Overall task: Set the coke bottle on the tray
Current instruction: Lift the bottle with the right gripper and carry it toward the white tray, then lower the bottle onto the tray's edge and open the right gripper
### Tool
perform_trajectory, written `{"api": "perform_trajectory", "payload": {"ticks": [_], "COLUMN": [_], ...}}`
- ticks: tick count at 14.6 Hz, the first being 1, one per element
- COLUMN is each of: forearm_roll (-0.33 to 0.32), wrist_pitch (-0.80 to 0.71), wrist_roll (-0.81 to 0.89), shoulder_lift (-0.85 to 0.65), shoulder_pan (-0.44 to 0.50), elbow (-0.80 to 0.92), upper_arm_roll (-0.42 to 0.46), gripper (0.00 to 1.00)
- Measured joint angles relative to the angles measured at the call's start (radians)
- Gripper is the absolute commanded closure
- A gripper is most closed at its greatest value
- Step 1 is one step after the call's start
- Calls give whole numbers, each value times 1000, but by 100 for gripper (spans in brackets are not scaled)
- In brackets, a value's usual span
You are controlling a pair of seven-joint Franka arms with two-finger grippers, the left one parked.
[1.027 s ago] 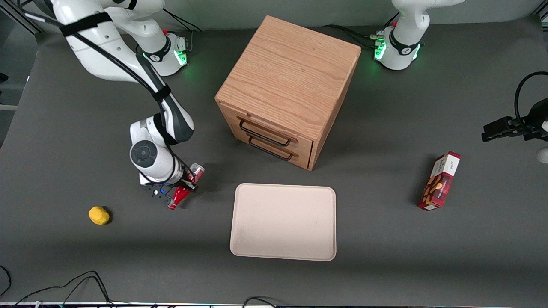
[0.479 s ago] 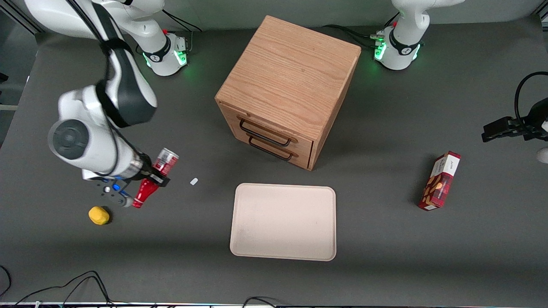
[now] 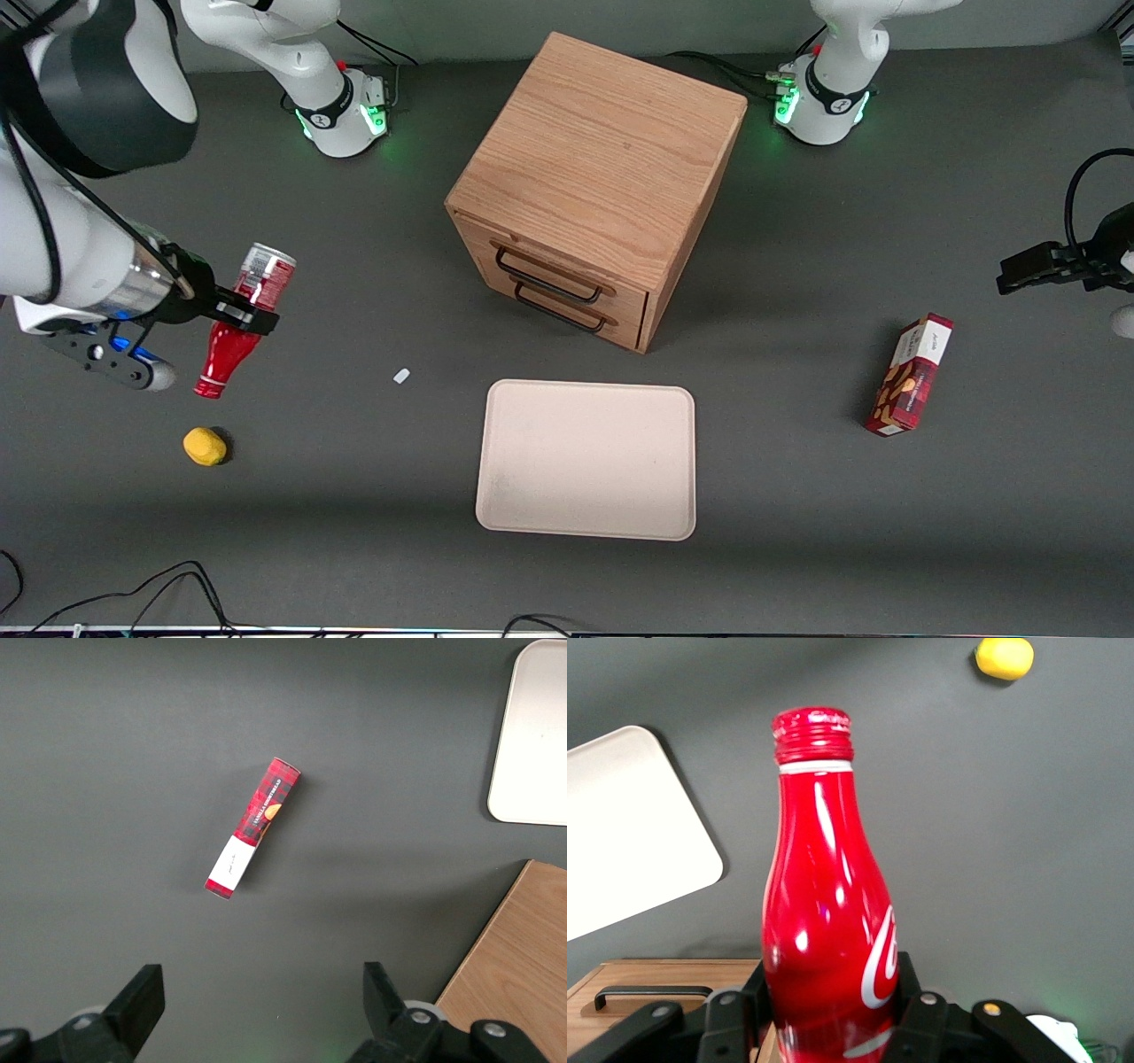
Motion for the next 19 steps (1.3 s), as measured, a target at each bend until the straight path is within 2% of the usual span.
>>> {"api": "perform_trajectory", "payload": {"ticks": [2,5,11,14,19], "forearm_roll": [3,5,6,6,5], "wrist_pitch": [6,41,374,478,596], "wrist_roll": [-5,-7,27,-23,-114], "shoulder_lift": [49,209,493,591,667], "shoulder_pan": [11,83,248,268,269], "elbow": [28,128,191,205,217], "upper_arm_roll": [3,5,4,0,-9], "gripper": [100,100,100,100,100]}}
